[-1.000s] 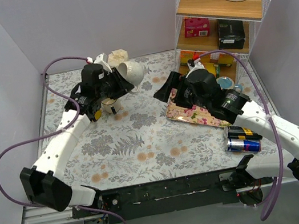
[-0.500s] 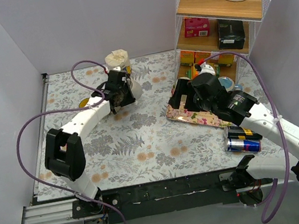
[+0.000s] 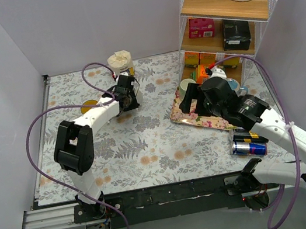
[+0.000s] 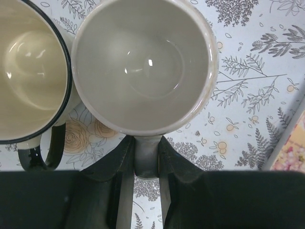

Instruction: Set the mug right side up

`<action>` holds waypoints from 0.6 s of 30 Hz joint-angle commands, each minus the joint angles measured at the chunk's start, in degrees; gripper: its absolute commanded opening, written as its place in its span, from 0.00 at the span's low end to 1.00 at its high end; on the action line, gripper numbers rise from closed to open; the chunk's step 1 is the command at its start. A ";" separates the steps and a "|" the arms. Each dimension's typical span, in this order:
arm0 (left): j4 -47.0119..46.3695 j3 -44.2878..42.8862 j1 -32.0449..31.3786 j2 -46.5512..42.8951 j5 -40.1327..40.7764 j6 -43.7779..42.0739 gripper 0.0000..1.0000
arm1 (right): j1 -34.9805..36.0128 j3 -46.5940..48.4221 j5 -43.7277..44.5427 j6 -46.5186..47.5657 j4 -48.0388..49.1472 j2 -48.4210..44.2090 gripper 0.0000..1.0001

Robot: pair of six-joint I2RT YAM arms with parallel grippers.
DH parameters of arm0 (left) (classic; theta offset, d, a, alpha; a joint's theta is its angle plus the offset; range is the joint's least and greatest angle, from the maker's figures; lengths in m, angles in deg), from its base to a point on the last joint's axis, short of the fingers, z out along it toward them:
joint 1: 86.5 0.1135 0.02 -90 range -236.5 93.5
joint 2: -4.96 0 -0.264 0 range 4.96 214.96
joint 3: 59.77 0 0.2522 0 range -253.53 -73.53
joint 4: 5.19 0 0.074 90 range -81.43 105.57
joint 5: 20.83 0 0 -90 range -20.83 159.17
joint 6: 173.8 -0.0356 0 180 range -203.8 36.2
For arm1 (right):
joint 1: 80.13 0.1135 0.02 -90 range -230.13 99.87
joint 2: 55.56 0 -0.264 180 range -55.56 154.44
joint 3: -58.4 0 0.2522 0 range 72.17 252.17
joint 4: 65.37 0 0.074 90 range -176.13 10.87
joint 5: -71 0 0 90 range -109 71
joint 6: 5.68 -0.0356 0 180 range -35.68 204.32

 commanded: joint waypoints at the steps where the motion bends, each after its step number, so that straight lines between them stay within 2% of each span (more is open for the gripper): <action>1: -5.67 -3.32 0.10 0.74 4.15 -3.98 0.00 | -0.62 -0.95 2.06 -0.78 0.56 -2.61 0.99; 10: -6.20 -4.37 0.01 4.34 4.32 -7.59 0.00 | -0.89 -2.27 1.71 -1.83 0.13 -3.67 0.99; 11: -6.03 -4.46 0.01 4.43 4.32 -7.68 0.08 | -0.97 -2.18 1.97 -2.01 -0.31 -3.58 0.99; 12: -5.85 -4.72 0.01 4.43 4.32 -7.85 0.11 | -0.98 -1.83 2.41 -2.18 -0.92 -3.41 0.99; 14: -5.50 -4.90 0.01 4.17 4.32 -7.94 0.11 | -0.98 -1.30 3.55 -2.36 -2.77 -2.97 0.99; 17: -4.62 -5.69 0.01 3.91 3.71 -8.29 0.24 | -1.06 -0.34 4.35 -1.57 -4.61 -2.09 0.99; 18: -4.36 -5.87 0.10 3.73 3.62 -8.21 0.31 | -1.24 -0.16 4.35 -1.48 -5.06 -1.65 0.99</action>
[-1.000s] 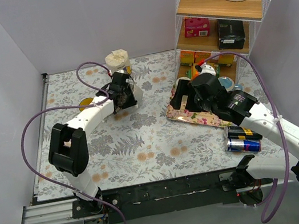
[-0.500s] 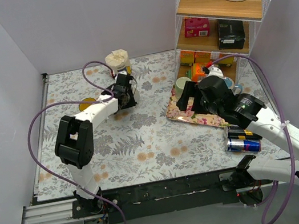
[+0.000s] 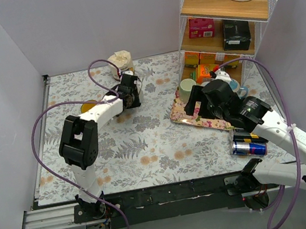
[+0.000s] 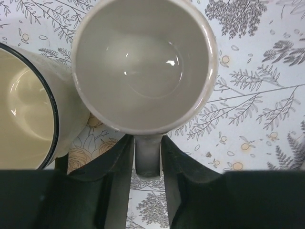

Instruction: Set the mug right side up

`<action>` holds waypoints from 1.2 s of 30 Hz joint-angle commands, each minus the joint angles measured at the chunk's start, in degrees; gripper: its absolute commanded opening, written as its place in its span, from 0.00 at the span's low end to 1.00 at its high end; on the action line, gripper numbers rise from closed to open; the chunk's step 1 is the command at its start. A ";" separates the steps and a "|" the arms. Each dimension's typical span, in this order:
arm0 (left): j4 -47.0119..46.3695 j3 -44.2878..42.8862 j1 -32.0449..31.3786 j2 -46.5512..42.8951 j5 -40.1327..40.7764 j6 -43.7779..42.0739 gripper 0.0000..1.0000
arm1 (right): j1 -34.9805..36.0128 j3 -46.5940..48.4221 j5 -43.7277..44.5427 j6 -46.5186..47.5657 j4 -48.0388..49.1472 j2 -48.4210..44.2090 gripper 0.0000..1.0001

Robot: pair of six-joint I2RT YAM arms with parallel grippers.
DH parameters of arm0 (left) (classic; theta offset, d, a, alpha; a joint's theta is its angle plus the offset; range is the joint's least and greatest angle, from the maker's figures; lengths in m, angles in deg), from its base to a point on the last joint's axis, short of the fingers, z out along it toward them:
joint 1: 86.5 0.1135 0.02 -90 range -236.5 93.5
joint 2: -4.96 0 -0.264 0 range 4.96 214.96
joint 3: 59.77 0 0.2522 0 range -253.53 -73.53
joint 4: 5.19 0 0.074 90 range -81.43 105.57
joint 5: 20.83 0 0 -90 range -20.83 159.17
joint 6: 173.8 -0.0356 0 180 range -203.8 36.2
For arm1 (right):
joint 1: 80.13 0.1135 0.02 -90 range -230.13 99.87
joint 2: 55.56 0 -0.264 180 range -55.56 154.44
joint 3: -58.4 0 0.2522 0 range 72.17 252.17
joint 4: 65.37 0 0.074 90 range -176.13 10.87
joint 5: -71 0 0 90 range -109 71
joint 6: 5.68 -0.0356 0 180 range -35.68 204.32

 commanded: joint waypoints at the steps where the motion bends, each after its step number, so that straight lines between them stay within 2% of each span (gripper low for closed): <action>1: -0.40 -3.79 0.14 -1.67 0.85 -1.02 0.34 | -0.54 2.33 2.64 0.14 -2.92 1.13 0.99; 6: 1.36 -5.99 -0.12 -1.49 -0.12 -1.54 0.43 | -0.72 2.42 1.94 -0.48 -4.50 2.53 0.99; 9: 2.41 -7.13 -0.21 -1.84 -0.39 -1.72 0.52 | -0.72 2.33 1.59 -0.57 -4.76 2.80 0.98; 10: 2.50 -7.22 -0.21 -2.37 -0.30 -1.72 0.59 | -0.80 2.25 1.85 -0.13 -4.77 2.80 0.98; 13: 2.24 -7.05 -0.30 -5.09 -0.91 -1.11 0.67 | -1.24 2.51 3.34 0.75 -5.64 2.80 0.99; 15: 2.15 -6.96 -0.30 -6.67 -1.44 -0.84 0.78 | -2.12 2.60 3.96 2.32 -5.65 2.97 0.99; 16: 2.24 -6.87 -0.30 -8.33 -2.22 -0.75 0.81 | -2.56 2.68 4.57 4.51 -5.47 3.15 0.98; 17: 2.24 -6.70 -0.30 -9.39 -2.93 -0.67 0.89 | -3.78 2.77 4.84 5.49 -5.56 3.32 0.99; 20: 1.80 -6.08 -0.30 -13.35 -6.35 -0.58 0.98 | -8.16 2.60 3.18 12.75 -3.98 4.55 0.98; 23: 1.10 -4.85 -0.30 -17.55 -8.99 -0.40 0.98 | -13.43 1.90 -0.07 21.19 -1.00 6.75 0.98; 28: -1.27 -1.43 -0.30 -24.42 -13.12 0.65 0.98 | -16.18 -0.29 0.27 34.30 6.03 9.83 0.96; 30: -1.45 -0.90 -0.21 -26.71 -15.84 0.83 0.98 | -17.15 -2.40 -0.95 40.09 12.42 9.57 0.96; 36: -1.63 1.30 -0.21 -29.70 -21.21 1.88 0.98 | -21.98 -6.89 -7.01 46.63 19.93 12.98 0.96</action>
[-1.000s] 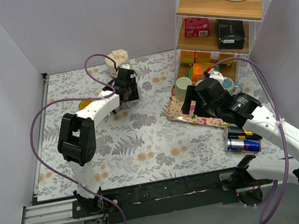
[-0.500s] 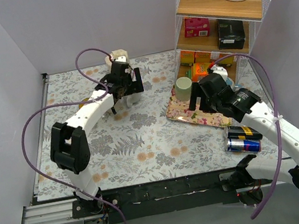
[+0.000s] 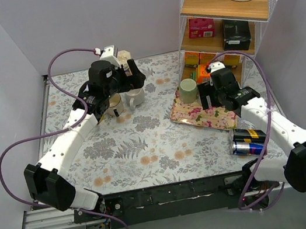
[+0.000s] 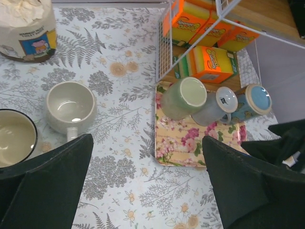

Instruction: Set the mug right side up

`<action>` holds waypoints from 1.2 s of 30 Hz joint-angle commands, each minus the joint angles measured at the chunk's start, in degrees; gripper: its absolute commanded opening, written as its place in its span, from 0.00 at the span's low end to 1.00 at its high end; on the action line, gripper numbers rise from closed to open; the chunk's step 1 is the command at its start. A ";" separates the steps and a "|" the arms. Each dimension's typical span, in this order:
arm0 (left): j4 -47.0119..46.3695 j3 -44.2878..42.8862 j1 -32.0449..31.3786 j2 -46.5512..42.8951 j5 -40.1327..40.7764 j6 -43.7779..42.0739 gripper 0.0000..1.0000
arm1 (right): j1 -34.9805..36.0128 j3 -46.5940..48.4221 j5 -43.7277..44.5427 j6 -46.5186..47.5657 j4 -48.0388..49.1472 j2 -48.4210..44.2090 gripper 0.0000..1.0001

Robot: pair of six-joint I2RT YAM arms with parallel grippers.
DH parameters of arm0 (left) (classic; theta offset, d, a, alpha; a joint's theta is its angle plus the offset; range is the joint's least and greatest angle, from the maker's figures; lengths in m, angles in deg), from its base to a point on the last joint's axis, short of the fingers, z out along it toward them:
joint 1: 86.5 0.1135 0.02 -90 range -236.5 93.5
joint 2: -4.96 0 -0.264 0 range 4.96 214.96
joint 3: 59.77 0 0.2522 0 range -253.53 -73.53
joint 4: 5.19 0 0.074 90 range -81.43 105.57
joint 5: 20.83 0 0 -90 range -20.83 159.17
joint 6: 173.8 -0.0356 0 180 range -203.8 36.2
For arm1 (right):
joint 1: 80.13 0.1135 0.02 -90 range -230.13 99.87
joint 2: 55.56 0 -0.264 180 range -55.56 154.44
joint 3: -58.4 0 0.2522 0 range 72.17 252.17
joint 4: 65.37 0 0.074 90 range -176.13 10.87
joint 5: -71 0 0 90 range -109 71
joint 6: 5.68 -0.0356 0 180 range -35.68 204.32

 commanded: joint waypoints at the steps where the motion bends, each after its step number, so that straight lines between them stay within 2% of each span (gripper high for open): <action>1: 0.16 2.46 -0.17 -2.29 -5.35 1.12 0.98 | -3.62 -1.36 -5.71 10.03 10.15 3.11 0.96; 9: 0.95 4.13 -0.25 -2.65 -6.76 1.82 0.98 | -5.91 -0.32 -15.12 16.73 14.56 9.17 0.94; 14: 1.22 4.04 -0.16 -2.39 -7.02 1.73 0.98 | -6.09 0.66 -13.19 17.34 14.74 13.83 0.93; 19: 1.48 4.22 -0.16 -2.30 -6.85 1.65 0.98 | -6.18 0.04 -6.87 15.68 15.88 16.39 0.93; 25: 1.83 4.40 -0.16 -2.30 -6.76 1.65 0.98 | -6.09 -4.79 -10.11 16.64 22.90 15.33 0.93; 36: 2.19 4.57 -0.17 -2.38 -6.49 1.65 0.98 | -6.18 -6.81 -12.75 16.38 25.90 17.54 0.91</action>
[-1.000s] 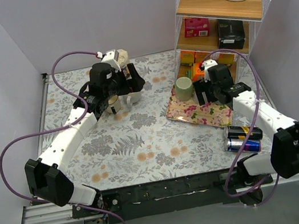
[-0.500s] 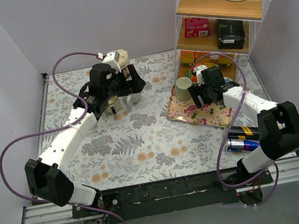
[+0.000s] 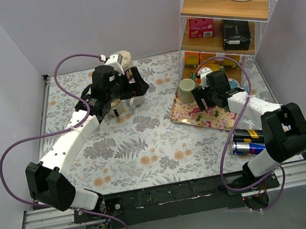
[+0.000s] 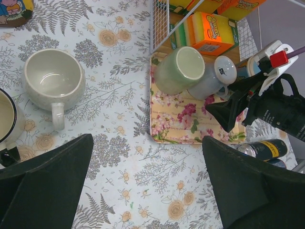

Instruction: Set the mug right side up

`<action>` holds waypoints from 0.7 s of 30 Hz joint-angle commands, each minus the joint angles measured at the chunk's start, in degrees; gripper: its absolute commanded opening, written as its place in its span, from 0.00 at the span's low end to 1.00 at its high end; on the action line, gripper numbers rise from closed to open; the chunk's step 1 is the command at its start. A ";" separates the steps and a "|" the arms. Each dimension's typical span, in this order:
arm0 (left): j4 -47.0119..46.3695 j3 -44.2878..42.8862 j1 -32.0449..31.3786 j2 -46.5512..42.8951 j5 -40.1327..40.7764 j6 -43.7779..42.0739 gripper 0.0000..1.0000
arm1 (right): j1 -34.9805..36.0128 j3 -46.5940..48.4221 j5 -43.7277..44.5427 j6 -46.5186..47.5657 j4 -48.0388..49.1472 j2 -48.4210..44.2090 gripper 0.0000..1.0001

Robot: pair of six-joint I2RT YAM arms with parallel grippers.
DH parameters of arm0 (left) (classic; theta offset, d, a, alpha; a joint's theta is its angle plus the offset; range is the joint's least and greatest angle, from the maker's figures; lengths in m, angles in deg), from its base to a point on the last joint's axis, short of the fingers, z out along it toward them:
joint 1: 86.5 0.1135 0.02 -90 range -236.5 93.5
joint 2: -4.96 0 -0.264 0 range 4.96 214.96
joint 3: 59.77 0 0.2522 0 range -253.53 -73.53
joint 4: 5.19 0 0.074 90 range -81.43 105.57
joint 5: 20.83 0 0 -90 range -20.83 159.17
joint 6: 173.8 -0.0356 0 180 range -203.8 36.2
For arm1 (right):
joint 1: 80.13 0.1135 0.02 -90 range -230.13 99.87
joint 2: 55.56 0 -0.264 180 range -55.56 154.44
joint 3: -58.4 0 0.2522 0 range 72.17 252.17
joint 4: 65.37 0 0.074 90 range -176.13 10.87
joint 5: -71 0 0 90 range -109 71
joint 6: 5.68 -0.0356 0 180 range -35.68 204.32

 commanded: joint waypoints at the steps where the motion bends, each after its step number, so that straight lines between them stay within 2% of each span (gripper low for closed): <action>1: 0.39 0.59 -0.17 -2.01 0.00 0.01 0.98 | -0.30 -1.78 -2.34 -0.54 4.28 -0.37 0.91; 6: 0.22 1.21 -0.08 -2.28 -0.09 0.36 0.98 | -0.38 -2.76 -8.39 -1.85 4.37 -3.44 0.89; 9: 0.22 1.30 -0.17 -2.10 -0.18 0.45 0.98 | -0.30 -3.37 -9.03 -2.73 4.81 -6.08 0.89; 15: -0.05 1.65 -0.17 -2.10 -0.61 0.62 0.98 | -0.38 -2.67 2.90 -3.62 5.25 -9.77 0.90; 21: -0.13 1.83 -0.17 -2.01 -0.79 0.71 0.98 | -1.53 -2.05 2.23 -1.33 5.34 -7.41 0.90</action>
